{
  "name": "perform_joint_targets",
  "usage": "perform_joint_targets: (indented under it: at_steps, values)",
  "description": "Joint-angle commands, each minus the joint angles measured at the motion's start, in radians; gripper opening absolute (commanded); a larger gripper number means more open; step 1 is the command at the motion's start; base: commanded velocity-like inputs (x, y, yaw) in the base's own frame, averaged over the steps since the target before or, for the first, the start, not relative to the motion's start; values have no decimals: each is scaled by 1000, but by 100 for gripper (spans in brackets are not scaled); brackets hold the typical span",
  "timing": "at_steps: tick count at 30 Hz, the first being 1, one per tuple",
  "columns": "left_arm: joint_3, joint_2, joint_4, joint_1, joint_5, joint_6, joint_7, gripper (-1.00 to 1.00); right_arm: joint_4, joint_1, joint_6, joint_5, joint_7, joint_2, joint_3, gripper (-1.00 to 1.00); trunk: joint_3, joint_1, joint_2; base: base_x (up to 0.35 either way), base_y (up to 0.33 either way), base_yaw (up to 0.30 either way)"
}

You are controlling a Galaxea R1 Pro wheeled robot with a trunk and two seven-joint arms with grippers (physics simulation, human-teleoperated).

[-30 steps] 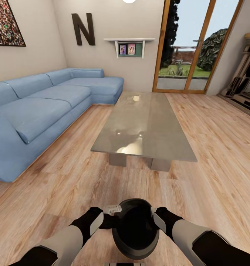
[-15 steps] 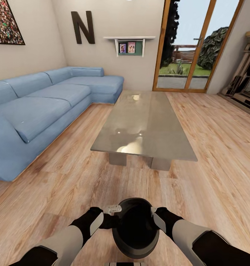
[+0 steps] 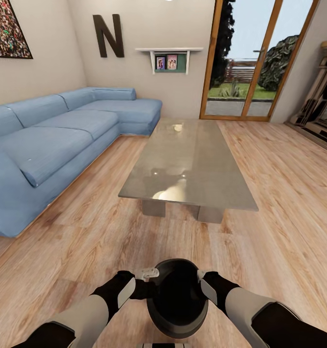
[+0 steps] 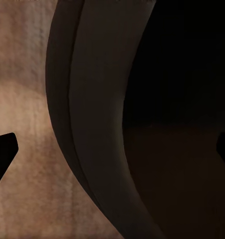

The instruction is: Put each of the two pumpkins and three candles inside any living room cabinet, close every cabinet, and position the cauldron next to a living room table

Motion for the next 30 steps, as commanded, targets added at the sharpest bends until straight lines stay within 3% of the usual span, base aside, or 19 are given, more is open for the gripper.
perform_joint_targets:
  at_steps: [1, 19, 20, 30]
  values:
    - [-2, 0, -1, 0, 4, 4, 0, 100, -3, 0, 5, -17, -5, 0, 0, -100, -1, 0, 0, 0, 0, 0]
    - [-2, 0, -3, 0, 4, 3, 0, 100, -3, 1, 4, -19, -4, 0, 0, -100, -1, 0, 0, 0, 0, 0]
    - [-2, 0, -3, 0, 4, 3, 0, -100, -3, 1, 4, -19, -4, -1, 0, -100, -1, 0, 0, 0, 0, 0]
    - [-2, 0, -5, 0, 4, 3, 0, -100, -3, 1, 3, -19, -4, -1, 0, -100, -1, 0, 0, 0, 0, 0]
